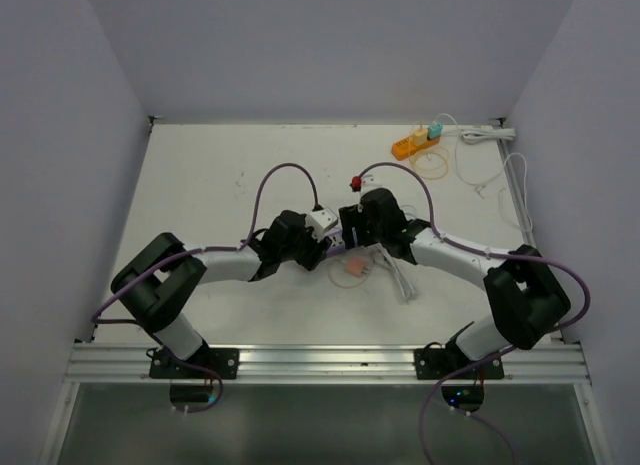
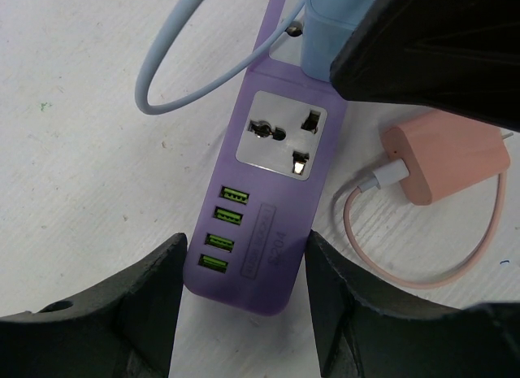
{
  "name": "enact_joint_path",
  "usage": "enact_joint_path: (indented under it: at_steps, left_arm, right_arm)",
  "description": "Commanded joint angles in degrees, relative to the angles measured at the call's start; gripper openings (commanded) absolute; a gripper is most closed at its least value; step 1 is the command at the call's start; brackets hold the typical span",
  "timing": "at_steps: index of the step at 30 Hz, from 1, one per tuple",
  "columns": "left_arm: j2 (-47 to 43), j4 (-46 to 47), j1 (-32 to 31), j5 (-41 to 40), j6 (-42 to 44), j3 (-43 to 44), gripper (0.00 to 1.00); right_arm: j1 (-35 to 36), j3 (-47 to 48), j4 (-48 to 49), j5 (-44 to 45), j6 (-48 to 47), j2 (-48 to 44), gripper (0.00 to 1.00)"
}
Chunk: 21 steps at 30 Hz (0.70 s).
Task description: Pull the plug off the socket
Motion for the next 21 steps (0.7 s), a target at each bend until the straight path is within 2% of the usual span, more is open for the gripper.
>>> enact_joint_path:
  at_steps: [1,6,9,11,12,14,15,18,21]
  left_arm:
    - [2.0,-1.5,0.0,3.1,-0.7,0.6,0.28]
    - [2.4,-2.3,0.0,3.4,-0.7,1.2,0.28]
    - [2.4,-2.3,0.0,3.4,-0.8,1.2,0.28]
    - [2.5,-2.4,0.0,3.5,-0.7,1.3,0.28]
    - [2.7,-2.4,0.0,3.5,-0.7,1.4,0.28]
    - [2.9,-2.9,-0.1,3.6,-0.7,1.6,0.28]
    - [3.1,-3.0,0.0,3.7,-0.8,1.7,0.28]
    - [3.6,-3.6,0.0,4.0,-0.8,2.3,0.24]
    - [4.4,-4.5,0.0,4.2,-0.7,3.0,0.23]
  right_arm:
    - [0.3,2.2,4.1,-0.8,-0.2,1.5,0.75]
    - [0.3,2.3,5.6,-0.4,-0.2,2.7,0.68]
    - [0.3,2.3,5.9,-0.5,-0.5,3.3,0.57]
    - [0.3,2.3,6.2,-0.6,-0.7,3.4,0.46]
    - [0.3,2.3,6.2,-0.5,-0.7,3.4,0.36]
    - [0.3,2.3,6.3,-0.4,-0.8,3.0,0.26]
    - [0.4,2.2,6.5,-0.3,-0.9,2.9,0.17]
    - [0.3,1.7,6.9,0.0,-0.8,1.8,0.06]
    - [0.3,1.0,7.9,0.3,-0.5,0.1,0.00]
